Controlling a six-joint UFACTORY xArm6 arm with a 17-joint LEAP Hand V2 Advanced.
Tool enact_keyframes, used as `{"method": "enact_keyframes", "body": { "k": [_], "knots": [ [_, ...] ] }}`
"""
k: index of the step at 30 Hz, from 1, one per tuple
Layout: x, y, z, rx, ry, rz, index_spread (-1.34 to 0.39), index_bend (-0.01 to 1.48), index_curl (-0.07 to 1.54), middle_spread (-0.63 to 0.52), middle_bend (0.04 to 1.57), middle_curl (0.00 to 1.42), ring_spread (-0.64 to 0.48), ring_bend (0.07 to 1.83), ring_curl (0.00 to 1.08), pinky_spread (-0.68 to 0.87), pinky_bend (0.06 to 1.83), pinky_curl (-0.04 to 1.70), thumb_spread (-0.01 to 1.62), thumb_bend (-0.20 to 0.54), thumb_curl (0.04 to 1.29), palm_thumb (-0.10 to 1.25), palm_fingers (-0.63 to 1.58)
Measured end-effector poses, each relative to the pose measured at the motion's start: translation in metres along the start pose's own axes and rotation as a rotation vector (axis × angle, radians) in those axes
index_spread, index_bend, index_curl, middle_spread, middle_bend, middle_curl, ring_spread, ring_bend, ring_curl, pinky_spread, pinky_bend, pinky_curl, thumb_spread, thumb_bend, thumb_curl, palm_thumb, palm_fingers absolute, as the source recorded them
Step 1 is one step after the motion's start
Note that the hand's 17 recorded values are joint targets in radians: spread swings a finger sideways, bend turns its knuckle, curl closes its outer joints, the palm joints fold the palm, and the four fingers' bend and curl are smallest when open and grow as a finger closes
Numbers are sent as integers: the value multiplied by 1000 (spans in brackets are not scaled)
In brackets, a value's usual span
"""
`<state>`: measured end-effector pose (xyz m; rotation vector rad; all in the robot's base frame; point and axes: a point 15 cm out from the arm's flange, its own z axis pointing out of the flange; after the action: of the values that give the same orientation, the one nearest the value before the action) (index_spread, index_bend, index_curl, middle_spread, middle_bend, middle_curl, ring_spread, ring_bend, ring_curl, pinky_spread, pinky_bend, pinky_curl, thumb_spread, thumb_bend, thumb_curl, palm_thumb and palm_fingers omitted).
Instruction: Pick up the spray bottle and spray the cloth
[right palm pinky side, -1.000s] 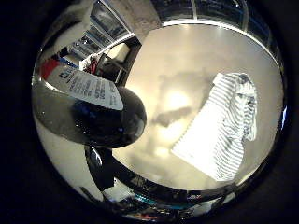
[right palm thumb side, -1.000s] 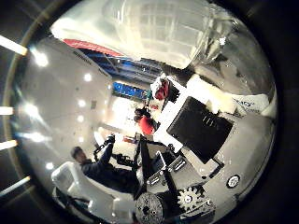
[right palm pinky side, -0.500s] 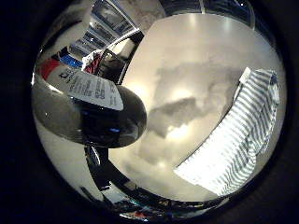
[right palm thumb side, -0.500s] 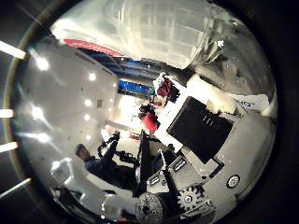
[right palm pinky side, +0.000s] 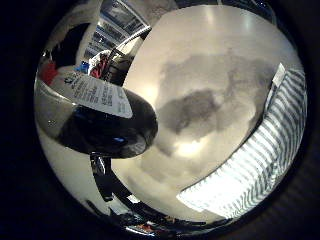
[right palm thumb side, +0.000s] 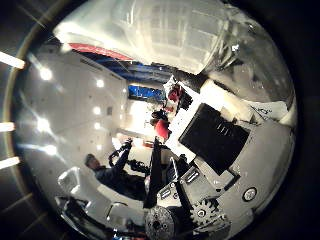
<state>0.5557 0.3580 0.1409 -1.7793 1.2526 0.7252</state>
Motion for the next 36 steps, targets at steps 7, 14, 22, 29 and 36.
{"method": "enact_keyframes", "body": {
  "k": [7,14,22,29,36],
  "knots": [
    [-6,11,16,-50,-22,-35,-318,562,631,-126,988,508,-183,1182,552,-429,868,961,1022,-24,582,855,822],
    [-1,30,18,-141,9,-90,-453,494,574,-152,733,426,-194,959,459,-263,628,892,1035,-37,507,770,191],
    [-7,36,12,-205,17,-138,-447,305,440,-71,464,331,-99,647,311,121,503,729,1007,-41,422,685,-52],
    [-13,32,-11,-225,32,-180,-422,169,360,-20,292,299,-35,465,245,290,401,556,984,-30,358,628,12],
    [15,13,-74,-198,125,-199,-414,162,315,-16,225,306,-14,386,234,311,378,462,976,-29,330,614,49]
  ]
}}
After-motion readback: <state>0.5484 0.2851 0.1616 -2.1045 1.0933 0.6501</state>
